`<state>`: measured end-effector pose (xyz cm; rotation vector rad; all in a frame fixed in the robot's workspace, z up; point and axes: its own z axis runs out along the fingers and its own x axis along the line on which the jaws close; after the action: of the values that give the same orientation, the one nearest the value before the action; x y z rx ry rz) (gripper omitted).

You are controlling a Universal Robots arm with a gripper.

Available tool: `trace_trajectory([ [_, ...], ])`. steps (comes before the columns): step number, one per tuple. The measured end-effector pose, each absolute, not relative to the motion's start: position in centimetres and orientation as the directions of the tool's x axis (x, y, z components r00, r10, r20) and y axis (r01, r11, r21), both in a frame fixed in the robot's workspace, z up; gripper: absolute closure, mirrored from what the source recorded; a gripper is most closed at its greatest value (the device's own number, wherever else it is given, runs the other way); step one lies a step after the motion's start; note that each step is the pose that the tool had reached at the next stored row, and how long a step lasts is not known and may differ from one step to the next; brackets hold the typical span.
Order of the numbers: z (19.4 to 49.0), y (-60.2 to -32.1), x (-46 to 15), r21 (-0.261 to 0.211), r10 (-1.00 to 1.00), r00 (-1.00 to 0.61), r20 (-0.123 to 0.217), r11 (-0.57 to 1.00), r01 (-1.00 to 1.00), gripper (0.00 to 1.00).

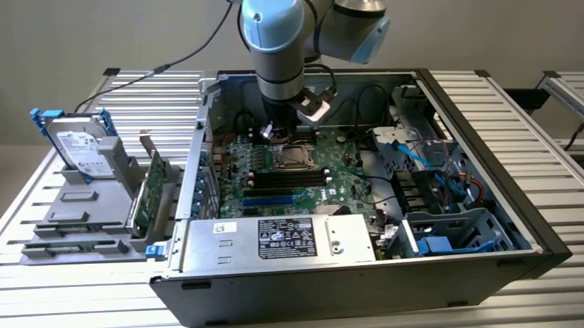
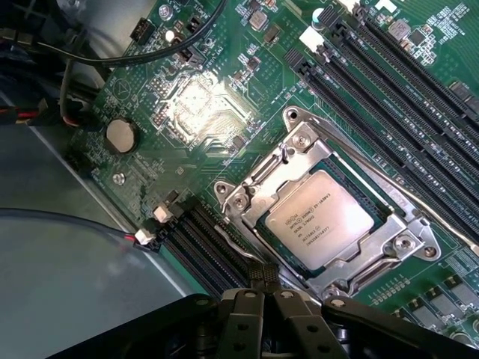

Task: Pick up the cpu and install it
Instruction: 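Install the first cpu locking lever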

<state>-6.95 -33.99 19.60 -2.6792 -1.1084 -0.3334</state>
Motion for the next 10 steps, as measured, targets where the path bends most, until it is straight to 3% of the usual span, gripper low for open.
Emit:
trace_trajectory([
  [10,20.35,-33.99,-6.97,-0.117,0.663,0.689,0.291,-0.69,0.714,0.89],
])
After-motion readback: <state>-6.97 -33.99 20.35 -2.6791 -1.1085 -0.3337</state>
